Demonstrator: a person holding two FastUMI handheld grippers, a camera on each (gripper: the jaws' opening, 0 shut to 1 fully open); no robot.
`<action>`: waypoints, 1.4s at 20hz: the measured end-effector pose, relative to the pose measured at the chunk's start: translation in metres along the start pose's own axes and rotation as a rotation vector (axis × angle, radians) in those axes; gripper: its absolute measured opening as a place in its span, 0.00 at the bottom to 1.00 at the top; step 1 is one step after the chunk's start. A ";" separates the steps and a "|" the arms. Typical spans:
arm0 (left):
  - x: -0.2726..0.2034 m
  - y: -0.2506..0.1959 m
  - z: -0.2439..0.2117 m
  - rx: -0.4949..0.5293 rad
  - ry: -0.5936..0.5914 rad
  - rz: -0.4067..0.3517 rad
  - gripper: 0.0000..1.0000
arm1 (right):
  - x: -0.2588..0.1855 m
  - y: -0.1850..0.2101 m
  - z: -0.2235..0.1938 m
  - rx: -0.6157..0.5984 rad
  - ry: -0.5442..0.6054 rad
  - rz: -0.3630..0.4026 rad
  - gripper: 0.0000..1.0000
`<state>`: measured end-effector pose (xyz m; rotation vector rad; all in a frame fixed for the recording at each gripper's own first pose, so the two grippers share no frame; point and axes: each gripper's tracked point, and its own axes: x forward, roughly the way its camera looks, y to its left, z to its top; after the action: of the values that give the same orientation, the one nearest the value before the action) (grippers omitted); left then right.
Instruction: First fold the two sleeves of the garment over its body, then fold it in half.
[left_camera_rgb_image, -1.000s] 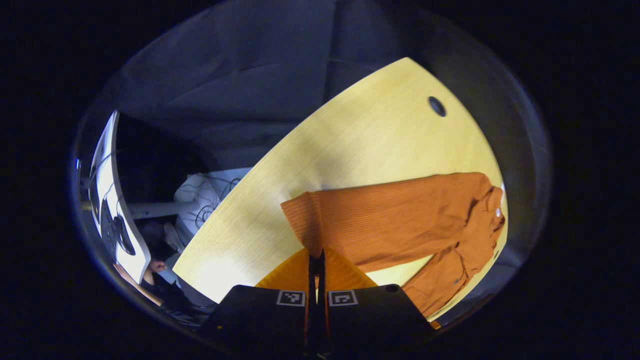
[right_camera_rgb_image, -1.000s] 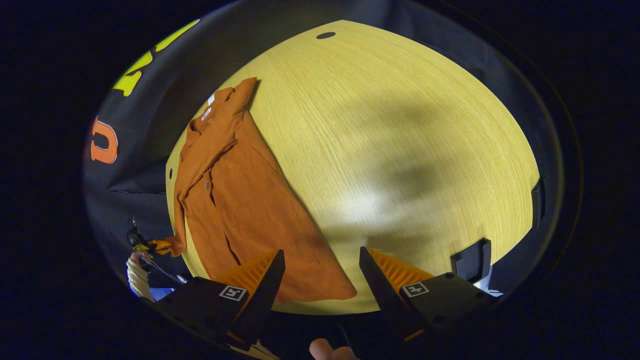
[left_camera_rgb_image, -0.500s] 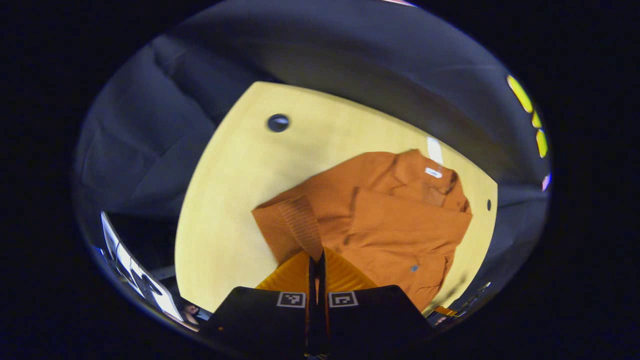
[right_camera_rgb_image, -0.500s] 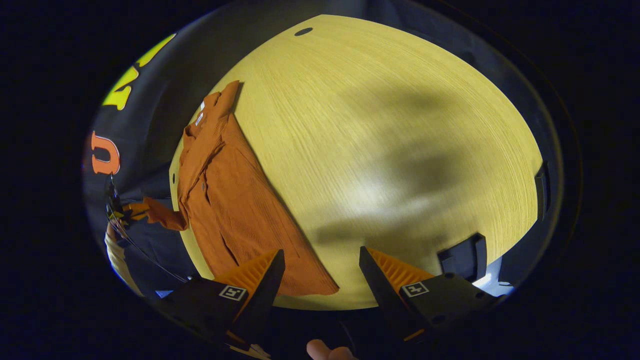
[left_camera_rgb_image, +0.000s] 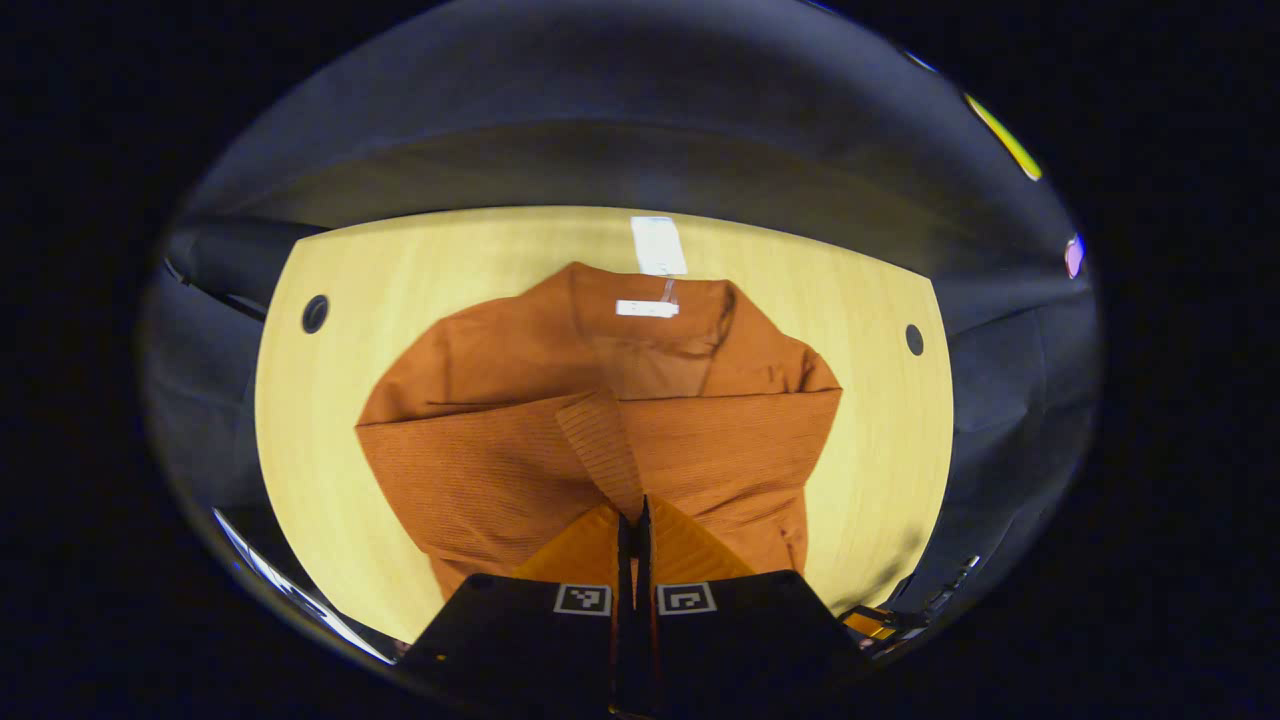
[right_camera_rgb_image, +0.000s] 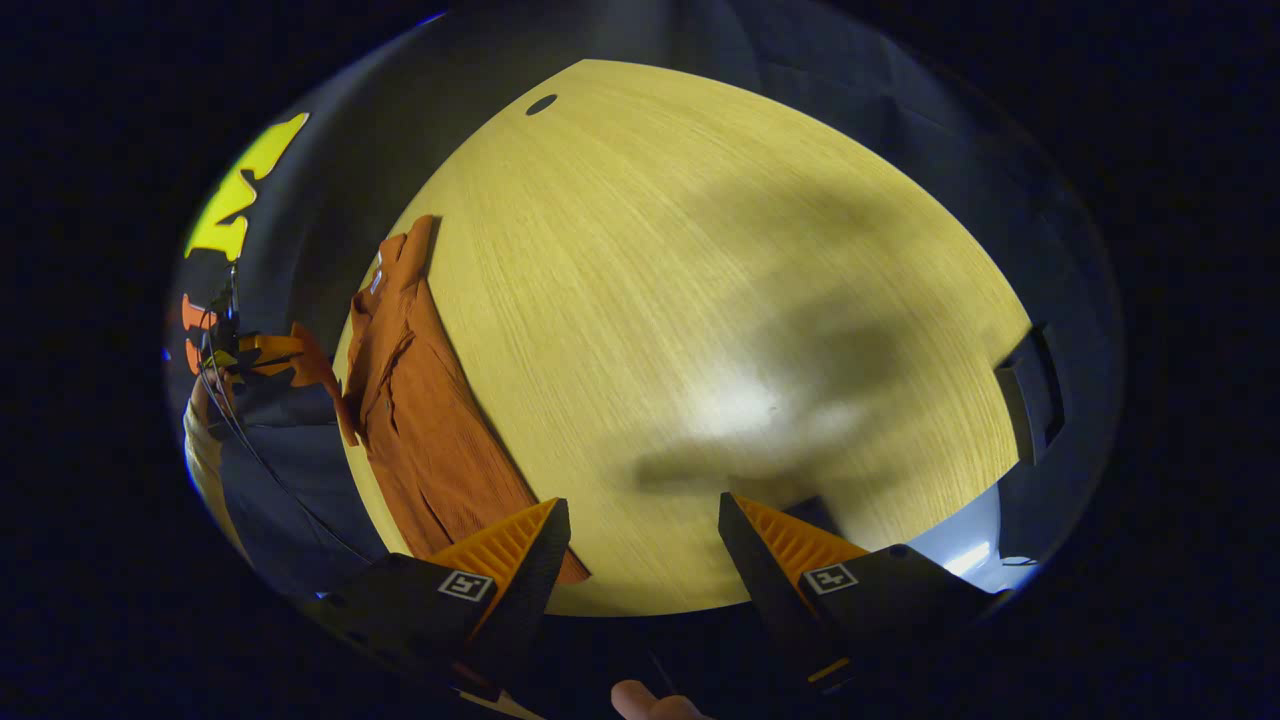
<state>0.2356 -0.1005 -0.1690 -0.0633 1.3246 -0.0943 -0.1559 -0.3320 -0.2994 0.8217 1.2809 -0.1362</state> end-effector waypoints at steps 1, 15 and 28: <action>0.008 -0.018 -0.001 0.006 0.011 -0.008 0.00 | -0.003 -0.007 0.000 0.009 -0.005 -0.002 0.96; 0.100 -0.125 -0.025 0.013 0.117 -0.030 0.24 | -0.040 -0.078 0.006 0.079 -0.064 0.008 0.96; 0.049 -0.094 -0.057 -0.071 0.032 -0.180 0.93 | -0.030 -0.032 0.011 -0.001 -0.102 0.037 0.96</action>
<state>0.1886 -0.1984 -0.2210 -0.2430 1.3520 -0.2018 -0.1734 -0.3720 -0.2873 0.8266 1.1691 -0.1466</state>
